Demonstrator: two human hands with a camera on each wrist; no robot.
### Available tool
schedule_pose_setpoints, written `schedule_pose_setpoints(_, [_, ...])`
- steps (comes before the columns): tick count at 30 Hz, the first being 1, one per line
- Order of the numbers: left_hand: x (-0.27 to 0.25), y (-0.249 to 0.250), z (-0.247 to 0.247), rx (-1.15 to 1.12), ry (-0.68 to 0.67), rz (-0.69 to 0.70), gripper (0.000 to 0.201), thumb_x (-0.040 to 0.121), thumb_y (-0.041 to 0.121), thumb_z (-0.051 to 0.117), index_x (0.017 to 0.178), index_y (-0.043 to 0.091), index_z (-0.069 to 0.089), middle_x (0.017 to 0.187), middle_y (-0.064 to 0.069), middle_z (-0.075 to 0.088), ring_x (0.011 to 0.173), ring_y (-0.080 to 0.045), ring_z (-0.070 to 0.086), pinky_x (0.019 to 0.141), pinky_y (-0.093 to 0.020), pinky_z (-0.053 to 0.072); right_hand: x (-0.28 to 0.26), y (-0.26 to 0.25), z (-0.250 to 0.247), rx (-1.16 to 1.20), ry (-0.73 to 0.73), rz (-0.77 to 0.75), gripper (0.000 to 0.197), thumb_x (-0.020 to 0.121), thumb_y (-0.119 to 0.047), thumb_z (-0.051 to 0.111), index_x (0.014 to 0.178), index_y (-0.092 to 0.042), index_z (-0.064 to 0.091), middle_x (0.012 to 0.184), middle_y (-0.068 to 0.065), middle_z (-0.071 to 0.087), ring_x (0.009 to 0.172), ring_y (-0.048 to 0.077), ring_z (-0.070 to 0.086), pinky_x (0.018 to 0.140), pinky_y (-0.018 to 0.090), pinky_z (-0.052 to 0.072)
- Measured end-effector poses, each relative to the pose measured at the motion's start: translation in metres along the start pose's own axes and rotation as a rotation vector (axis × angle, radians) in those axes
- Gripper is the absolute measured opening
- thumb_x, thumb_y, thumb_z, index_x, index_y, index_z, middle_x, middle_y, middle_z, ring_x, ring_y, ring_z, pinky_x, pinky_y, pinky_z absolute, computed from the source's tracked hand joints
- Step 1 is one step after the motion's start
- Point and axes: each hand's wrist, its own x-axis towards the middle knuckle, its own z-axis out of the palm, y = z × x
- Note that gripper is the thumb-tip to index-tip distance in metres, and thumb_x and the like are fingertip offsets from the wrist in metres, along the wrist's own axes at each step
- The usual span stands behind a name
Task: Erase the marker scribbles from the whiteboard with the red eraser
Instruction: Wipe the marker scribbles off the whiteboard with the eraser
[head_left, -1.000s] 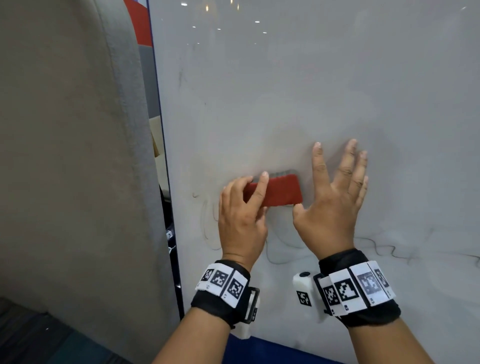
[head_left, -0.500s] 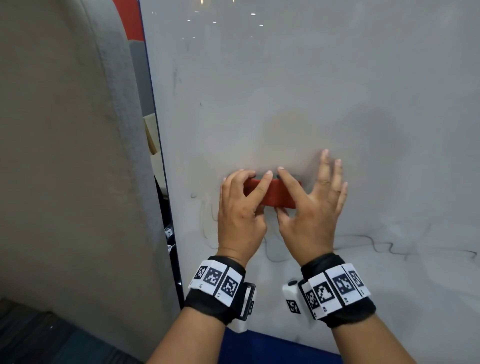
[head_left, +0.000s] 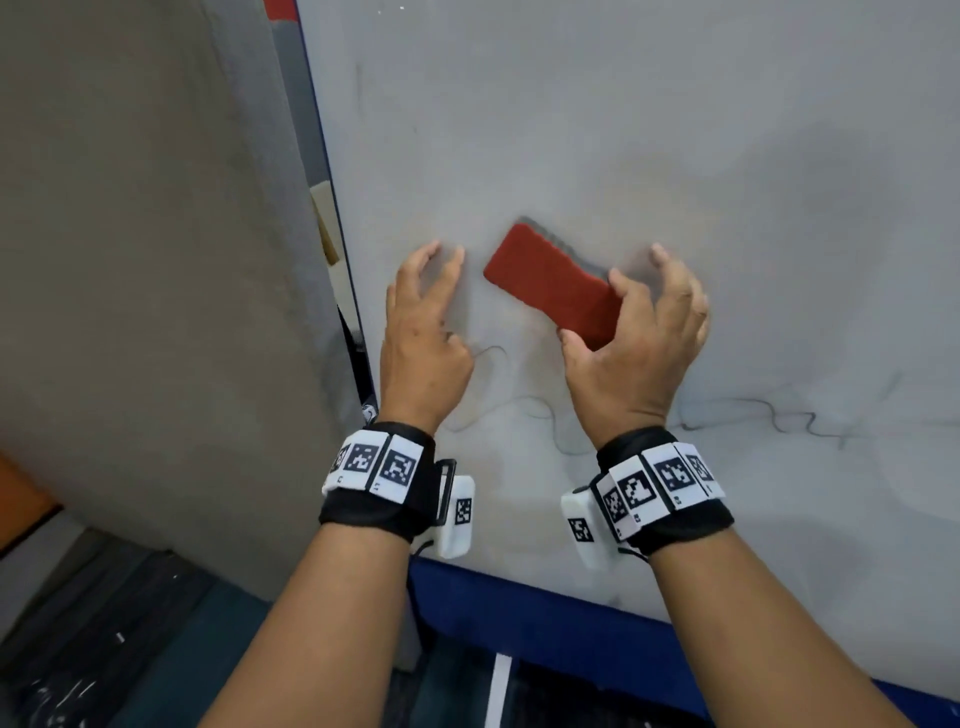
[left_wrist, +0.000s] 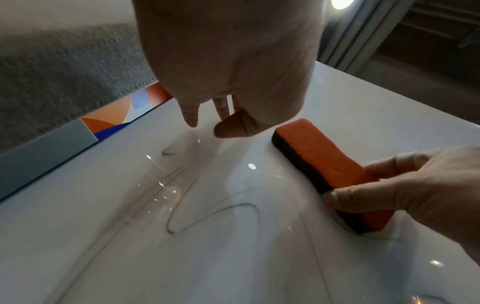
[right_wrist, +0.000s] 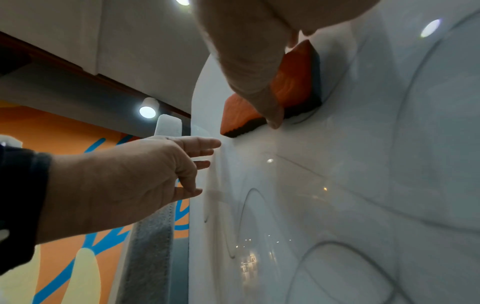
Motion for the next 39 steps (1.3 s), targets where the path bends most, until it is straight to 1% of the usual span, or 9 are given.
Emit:
schedule_pose_setpoints(2, [0.002, -0.005, -0.003, 0.022, 0.008, 0.034, 0.086, 0.064, -0.016, 0.039, 0.142, 0.018, 0.052, 0.148, -0.008, 0.037, 0.135, -0.023, 0.035, 0.111, -0.011, 0.022, -0.004, -0.004, 0.005, 0.026, 0.058, 0.057, 0.061, 0.059, -0.02, 0.084, 0.116, -0.008, 0.064, 0.126, 0.014, 0.055, 0.115, 0.024, 0.04, 0.1, 0.046, 0.04])
schedule_pose_setpoints(4, [0.004, -0.011, -0.006, 0.025, 0.031, 0.037, 0.086, 0.063, -0.016, 0.039, 0.138, 0.022, 0.056, 0.146, -0.006, 0.039, 0.132, -0.024, 0.036, 0.108, -0.017, 0.031, -0.01, -0.01, 0.008, 0.043, 0.085, 0.093, 0.065, 0.061, -0.019, 0.083, 0.122, -0.008, 0.063, 0.118, 0.015, 0.056, 0.106, 0.025, 0.043, 0.093, 0.039, 0.038])
schedule_pose_setpoints(8, [0.005, -0.021, -0.01, 0.027, 0.043, 0.075, 0.084, 0.064, -0.014, 0.04, 0.137, 0.024, 0.058, 0.147, -0.005, 0.039, 0.135, -0.027, 0.035, 0.1, 0.004, 0.014, -0.016, -0.02, 0.014, 0.042, 0.118, 0.155, 0.068, 0.064, -0.025, 0.082, 0.128, -0.019, 0.058, 0.115, 0.01, 0.053, 0.104, 0.028, 0.049, 0.087, 0.04, 0.041])
schedule_pose_setpoints(18, [0.008, -0.037, -0.009, 0.004, 0.054, 0.135, 0.086, 0.064, -0.02, 0.034, 0.14, 0.015, 0.055, 0.15, -0.009, 0.04, 0.14, -0.032, 0.035, 0.106, 0.002, 0.009, -0.024, -0.031, 0.039, 0.052, 0.209, 0.141, 0.058, 0.065, -0.017, 0.079, 0.119, -0.008, 0.058, 0.114, 0.018, 0.053, 0.102, 0.027, 0.045, 0.093, 0.037, 0.04])
schedule_pose_setpoints(24, [0.007, -0.046, -0.01, -0.044, 0.054, 0.14, 0.088, 0.064, -0.016, 0.032, 0.146, 0.013, 0.046, 0.153, -0.005, 0.039, 0.143, -0.025, 0.033, 0.117, -0.015, 0.017, -0.067, -0.042, 0.059, 0.009, -0.05, 0.042, 0.059, 0.065, -0.018, 0.078, 0.117, -0.019, 0.05, 0.113, 0.014, 0.056, 0.099, 0.032, 0.048, 0.089, 0.045, 0.044])
schedule_pose_setpoints(29, [0.003, -0.057, -0.018, -0.142, 0.046, 0.086, 0.096, 0.061, -0.023, 0.03, 0.15, 0.011, 0.037, 0.152, -0.002, 0.04, 0.143, -0.016, 0.033, 0.119, -0.02, 0.021, -0.037, -0.04, 0.057, 0.04, 0.174, 0.082, 0.055, 0.066, -0.018, 0.078, 0.118, -0.01, 0.06, 0.112, 0.017, 0.056, 0.098, 0.031, 0.047, 0.092, 0.036, 0.038])
schedule_pose_setpoints(32, [-0.002, -0.065, -0.017, -0.157, 0.028, 0.073, 0.095, 0.061, -0.025, 0.032, 0.15, 0.009, 0.036, 0.152, -0.005, 0.041, 0.144, -0.017, 0.033, 0.12, -0.023, 0.021, -0.052, -0.052, 0.073, 0.024, 0.105, 0.043, 0.057, 0.067, -0.02, 0.076, 0.12, -0.016, 0.055, 0.114, 0.017, 0.055, 0.097, 0.03, 0.045, 0.088, 0.04, 0.042])
schedule_pose_setpoints(35, [-0.008, -0.068, -0.016, -0.166, 0.009, 0.044, 0.094, 0.065, -0.025, 0.033, 0.152, 0.011, 0.033, 0.154, -0.004, 0.038, 0.145, -0.014, 0.029, 0.119, -0.019, 0.019, -0.088, -0.06, 0.086, -0.017, -0.103, -0.051, 0.058, 0.066, -0.016, 0.077, 0.12, -0.021, 0.056, 0.115, 0.008, 0.05, 0.099, 0.029, 0.044, 0.081, 0.046, 0.047])
schedule_pose_setpoints(39, [-0.014, -0.069, -0.014, -0.184, 0.002, 0.006, 0.098, 0.063, -0.025, 0.032, 0.153, 0.014, 0.028, 0.157, -0.003, 0.034, 0.147, -0.009, 0.022, 0.118, -0.015, 0.014, -0.069, -0.059, 0.083, 0.026, 0.03, -0.031, 0.053, 0.065, -0.014, 0.077, 0.116, -0.021, 0.064, 0.113, 0.006, 0.051, 0.1, 0.028, 0.045, 0.084, 0.043, 0.045])
